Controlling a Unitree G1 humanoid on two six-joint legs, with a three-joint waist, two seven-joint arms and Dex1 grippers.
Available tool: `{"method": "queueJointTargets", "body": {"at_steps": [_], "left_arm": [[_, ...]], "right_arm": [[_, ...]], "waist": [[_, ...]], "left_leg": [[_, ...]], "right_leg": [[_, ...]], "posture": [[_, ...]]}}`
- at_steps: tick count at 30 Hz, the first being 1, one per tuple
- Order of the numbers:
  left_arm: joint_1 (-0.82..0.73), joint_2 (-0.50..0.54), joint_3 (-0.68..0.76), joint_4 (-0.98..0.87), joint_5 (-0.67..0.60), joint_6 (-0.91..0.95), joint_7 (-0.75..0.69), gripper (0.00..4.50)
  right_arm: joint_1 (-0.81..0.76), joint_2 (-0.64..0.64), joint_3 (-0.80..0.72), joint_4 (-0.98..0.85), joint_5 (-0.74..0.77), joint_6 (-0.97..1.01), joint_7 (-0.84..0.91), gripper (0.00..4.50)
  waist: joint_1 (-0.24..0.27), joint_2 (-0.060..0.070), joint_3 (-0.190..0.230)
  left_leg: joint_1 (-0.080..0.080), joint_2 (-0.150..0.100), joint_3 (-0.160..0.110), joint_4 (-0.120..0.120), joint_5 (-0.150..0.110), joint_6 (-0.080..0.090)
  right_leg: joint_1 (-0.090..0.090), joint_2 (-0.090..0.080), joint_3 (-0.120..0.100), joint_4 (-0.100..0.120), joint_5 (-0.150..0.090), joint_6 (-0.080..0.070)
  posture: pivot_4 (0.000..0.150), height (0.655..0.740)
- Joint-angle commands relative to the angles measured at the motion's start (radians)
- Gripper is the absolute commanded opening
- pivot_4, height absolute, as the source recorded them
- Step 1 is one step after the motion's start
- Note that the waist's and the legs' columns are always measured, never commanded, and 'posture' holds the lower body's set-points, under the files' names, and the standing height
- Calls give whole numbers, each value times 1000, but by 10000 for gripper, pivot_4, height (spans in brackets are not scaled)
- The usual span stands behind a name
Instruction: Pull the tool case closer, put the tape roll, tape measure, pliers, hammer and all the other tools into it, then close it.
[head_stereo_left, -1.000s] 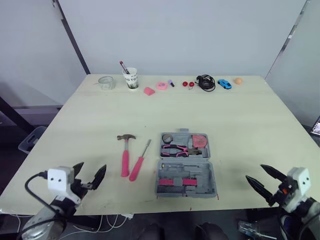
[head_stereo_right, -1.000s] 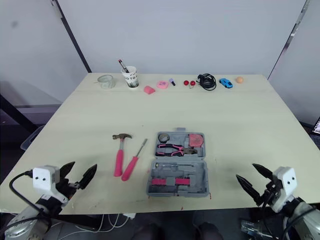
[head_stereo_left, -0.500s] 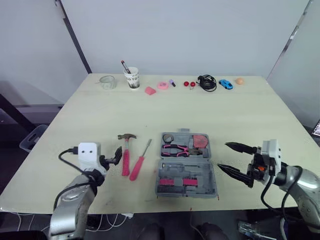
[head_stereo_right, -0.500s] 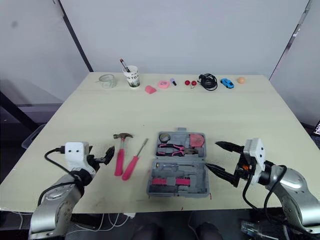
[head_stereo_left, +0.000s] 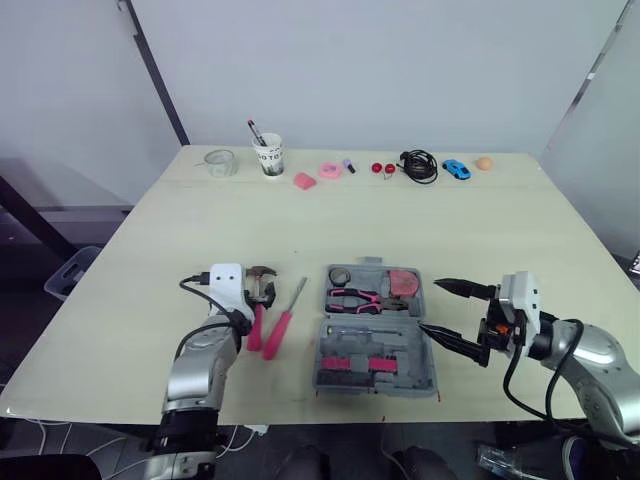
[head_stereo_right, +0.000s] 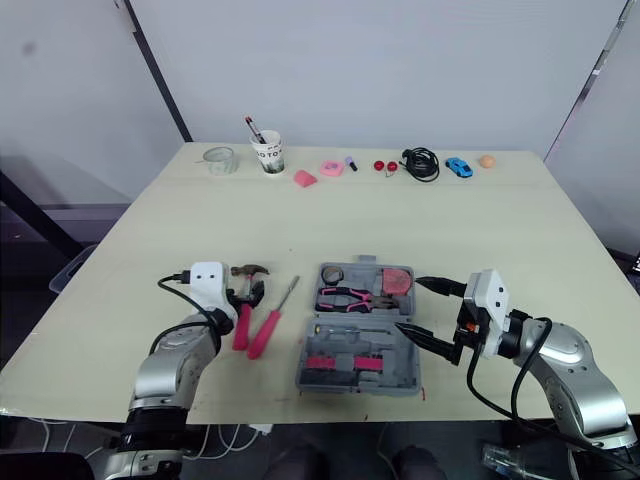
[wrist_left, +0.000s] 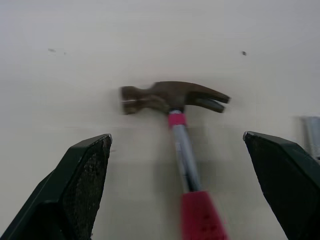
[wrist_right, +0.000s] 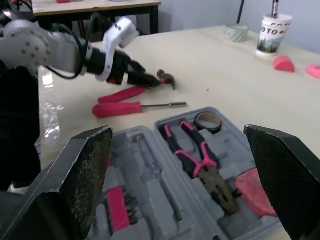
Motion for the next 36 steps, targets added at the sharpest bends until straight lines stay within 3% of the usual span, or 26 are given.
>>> {"method": "queueJointTargets", "body": {"at_steps": [1,11,14,16,19,23,36], "left_arm": [[-58,-11,-4,61,24,-17,23,45000],[-154,-36,13,222,37,-81,34,45000],[-165,-41,13,242,42,-96,37,36885],[-165,-45,13,248,46,-105,44,26468],[-159,-49,12,249,47,-111,47,16930],[-153,-54,12,248,46,-120,55,329],[-123,-42,11,234,53,-120,49,299]], "right_arm": [[-9,3,-9,-38,6,-7,-12,44224],[-11,13,-9,-51,15,2,-41,44224],[-16,6,-6,-54,24,9,-31,45000],[-21,0,-11,-53,37,15,-17,45000],[-26,-7,-16,-51,46,23,0,45000],[-31,-10,-10,-44,47,25,11,45000],[-26,2,12,-37,29,10,11,45000]], "waist": [[2,0,0],[2,0,0],[3,0,0],[3,0,0],[3,0,0],[3,1,0],[2,1,-1]], "left_leg": [[0,0,0,0,0,0],[-1,0,0,0,0,0],[-1,0,1,0,0,0],[-1,0,1,1,0,0],[0,0,1,1,0,0],[0,0,1,1,0,0],[0,0,1,0,0,0]], "right_leg": [[0,0,0,0,0,0],[0,0,-1,0,0,0],[0,0,-1,1,0,0],[0,0,-1,1,0,0],[0,0,-1,1,0,0],[1,0,-1,1,0,0],[1,0,-1,1,0,0]], "posture": [[1500,7400],[1500,7400],[1500,7400],[1500,7400],[1500,7400],[1500,7400],[1500,7400]]}}
